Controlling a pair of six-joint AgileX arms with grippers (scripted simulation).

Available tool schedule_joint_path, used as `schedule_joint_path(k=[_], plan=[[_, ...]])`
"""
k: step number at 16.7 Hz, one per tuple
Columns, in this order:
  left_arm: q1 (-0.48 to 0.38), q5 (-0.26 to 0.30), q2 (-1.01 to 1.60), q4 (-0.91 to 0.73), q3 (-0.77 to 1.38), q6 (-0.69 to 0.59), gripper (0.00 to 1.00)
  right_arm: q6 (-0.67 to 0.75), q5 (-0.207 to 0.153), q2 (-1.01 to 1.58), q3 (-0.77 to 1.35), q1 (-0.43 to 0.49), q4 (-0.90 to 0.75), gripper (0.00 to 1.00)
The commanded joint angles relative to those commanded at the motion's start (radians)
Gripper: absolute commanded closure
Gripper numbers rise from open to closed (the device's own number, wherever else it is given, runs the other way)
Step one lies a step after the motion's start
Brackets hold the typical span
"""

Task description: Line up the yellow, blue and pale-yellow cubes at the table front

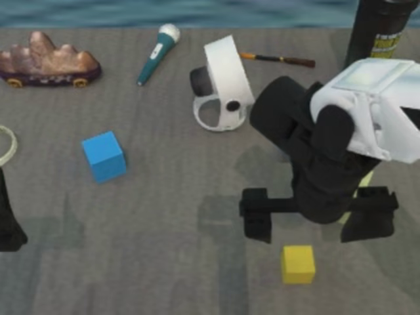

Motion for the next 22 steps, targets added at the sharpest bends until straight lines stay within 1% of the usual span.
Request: schedule_joint_path(k=[6,10,13,16,19,22], plan=[[-0.001,0.000,0.010,-0.006,0.010,0.005,0.00,-0.005,0.000,-0.006,-0.010,-0.003,0.007,0.00],[-0.019,-0.002,0.156,-0.094,0.152,0.074,0.00,-0.061,-0.005,-0.136,-0.124,0.006,0.088,0.00],[-0.045,-0.002,0.377,-0.221,0.346,0.167,0.00,-0.134,-0.010,-0.328,-0.270,-0.005,0.192,0.00],[-0.079,0.000,0.676,-0.388,0.586,0.284,0.00,-0.229,-0.019,-0.590,-0.460,-0.051,0.326,0.00],[-0.117,0.003,1.016,-0.578,0.844,0.413,0.00,-0.335,-0.029,-0.876,-0.671,-0.138,0.472,0.00],[-0.154,0.005,1.353,-0.767,1.099,0.542,0.00,-0.445,-0.036,-1.153,-0.877,-0.259,0.622,0.00]])
